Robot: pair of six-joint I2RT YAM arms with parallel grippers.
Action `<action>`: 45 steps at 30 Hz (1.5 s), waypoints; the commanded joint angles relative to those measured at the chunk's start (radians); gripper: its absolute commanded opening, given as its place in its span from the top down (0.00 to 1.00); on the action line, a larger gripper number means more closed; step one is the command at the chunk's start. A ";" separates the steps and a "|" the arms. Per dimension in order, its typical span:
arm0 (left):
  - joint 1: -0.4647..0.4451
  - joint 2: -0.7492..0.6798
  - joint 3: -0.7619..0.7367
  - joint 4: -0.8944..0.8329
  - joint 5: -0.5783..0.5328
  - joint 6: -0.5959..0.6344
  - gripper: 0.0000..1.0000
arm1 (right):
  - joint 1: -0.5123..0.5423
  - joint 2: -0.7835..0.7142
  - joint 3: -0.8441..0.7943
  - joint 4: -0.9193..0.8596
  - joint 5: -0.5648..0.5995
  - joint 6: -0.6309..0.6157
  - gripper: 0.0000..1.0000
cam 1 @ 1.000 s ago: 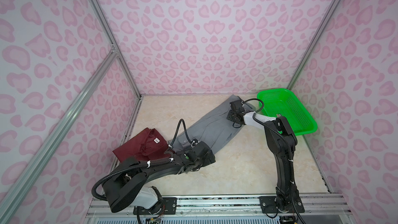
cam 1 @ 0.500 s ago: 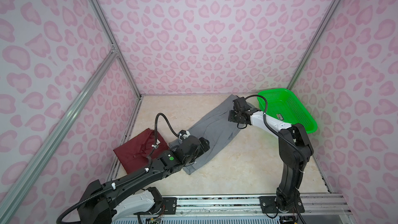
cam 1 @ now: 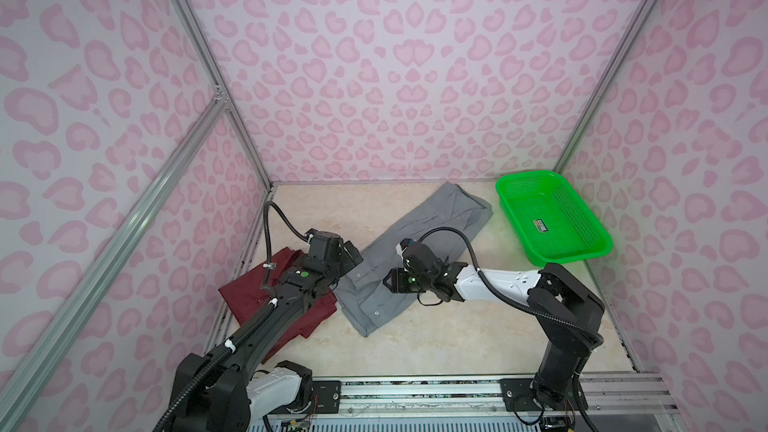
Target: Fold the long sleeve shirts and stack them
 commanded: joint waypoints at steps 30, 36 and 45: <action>-0.010 0.133 -0.121 0.194 0.237 -0.072 0.01 | -0.266 -0.735 -0.454 -0.488 0.163 -0.092 0.45; -0.130 0.209 -0.125 0.314 0.294 -0.096 0.01 | -0.311 -0.767 -0.516 -0.464 0.076 -0.046 0.44; -0.299 0.319 -0.169 0.497 0.425 -0.064 0.01 | -0.318 -0.856 -0.694 -0.351 -0.073 0.136 0.41</action>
